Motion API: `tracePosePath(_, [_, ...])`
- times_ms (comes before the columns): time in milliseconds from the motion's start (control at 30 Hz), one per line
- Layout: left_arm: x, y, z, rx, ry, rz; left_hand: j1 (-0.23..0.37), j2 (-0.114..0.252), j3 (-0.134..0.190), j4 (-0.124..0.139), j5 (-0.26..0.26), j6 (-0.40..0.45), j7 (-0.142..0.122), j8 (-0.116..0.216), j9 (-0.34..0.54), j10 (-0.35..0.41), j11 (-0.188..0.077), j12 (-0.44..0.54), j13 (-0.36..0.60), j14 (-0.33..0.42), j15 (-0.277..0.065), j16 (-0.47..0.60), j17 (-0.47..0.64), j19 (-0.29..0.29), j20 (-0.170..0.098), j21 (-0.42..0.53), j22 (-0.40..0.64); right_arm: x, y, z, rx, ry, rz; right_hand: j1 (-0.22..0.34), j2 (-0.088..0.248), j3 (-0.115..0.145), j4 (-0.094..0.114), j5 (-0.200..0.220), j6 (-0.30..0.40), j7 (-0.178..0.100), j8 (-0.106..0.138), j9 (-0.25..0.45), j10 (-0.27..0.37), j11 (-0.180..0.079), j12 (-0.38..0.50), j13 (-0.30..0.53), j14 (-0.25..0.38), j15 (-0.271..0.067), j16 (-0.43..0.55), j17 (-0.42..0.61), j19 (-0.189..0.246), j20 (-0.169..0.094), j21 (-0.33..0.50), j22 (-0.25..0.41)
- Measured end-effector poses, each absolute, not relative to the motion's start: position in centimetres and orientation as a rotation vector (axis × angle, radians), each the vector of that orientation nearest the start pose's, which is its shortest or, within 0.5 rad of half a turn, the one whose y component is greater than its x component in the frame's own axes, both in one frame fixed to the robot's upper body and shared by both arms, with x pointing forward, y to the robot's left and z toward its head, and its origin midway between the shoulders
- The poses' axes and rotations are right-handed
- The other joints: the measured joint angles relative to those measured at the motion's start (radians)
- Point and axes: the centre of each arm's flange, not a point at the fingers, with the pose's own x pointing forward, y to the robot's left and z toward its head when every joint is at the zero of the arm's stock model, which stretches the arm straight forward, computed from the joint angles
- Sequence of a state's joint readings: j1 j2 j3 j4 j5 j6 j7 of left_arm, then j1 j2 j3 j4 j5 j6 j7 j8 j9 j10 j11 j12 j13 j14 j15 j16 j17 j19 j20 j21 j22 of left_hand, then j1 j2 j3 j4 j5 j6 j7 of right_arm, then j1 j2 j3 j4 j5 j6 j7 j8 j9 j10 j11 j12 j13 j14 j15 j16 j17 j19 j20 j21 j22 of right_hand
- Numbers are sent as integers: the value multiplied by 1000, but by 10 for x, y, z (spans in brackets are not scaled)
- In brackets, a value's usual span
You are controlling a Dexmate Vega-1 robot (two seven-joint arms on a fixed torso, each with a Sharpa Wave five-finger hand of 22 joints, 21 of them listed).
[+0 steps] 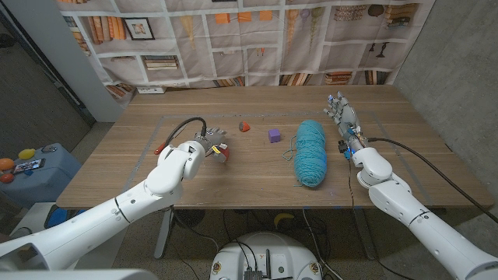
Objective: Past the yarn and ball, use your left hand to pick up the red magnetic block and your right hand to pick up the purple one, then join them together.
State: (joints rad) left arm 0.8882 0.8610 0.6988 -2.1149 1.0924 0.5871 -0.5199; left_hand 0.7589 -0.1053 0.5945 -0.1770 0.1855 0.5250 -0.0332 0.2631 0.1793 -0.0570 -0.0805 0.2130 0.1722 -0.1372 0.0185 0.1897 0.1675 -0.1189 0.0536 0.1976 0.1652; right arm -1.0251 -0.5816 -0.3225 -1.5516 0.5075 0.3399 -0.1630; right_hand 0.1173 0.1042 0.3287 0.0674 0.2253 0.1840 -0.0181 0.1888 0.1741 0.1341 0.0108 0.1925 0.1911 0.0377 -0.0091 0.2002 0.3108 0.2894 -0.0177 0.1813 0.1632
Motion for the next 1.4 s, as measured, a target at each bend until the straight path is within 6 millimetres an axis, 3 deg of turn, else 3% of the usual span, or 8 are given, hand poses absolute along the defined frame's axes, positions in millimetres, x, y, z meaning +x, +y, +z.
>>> tracePosePath(600, [540, 194, -28, 1843, -314, 111, 47, -2, -14, 0, 0, 142, -18, 19, 0, 80, -30, 0, 0, 95, -37, 4, 0, 92, -35, 0, -2, 594, -289, -43, -33, -701, 89, 0, 0, 0, 0, 0, 11, 4, 0, 0, 5, -6, 4, 0, 7, -4, 0, -5, 0, 0, 4, 0])
tracePosePath(967, [542, 194, -32, 1840, -327, 128, 64, 4, -22, 0, 0, 219, -35, 34, 0, 110, -42, 0, 0, 113, -44, 4, 0, 120, -34, 0, -2, 590, -289, -43, -29, -710, 82, 0, 0, 6, 0, 0, 11, 4, 0, 0, 11, 0, 4, 0, 7, -3, 0, -9, 5, -5, 4, 0])
tracePosePath(1400, [543, 202, -31, 1832, -337, 145, 86, 7, -28, 0, -4, 262, -31, 42, 5, 130, -52, 0, 0, 129, -49, -1, 0, 141, -38, 0, -2, 584, -289, -37, -58, -701, 77, -7, 7, 9, -2, 0, 11, 4, 0, 0, 11, 0, 4, 0, 7, -3, 0, -14, 5, -5, 4, 0])
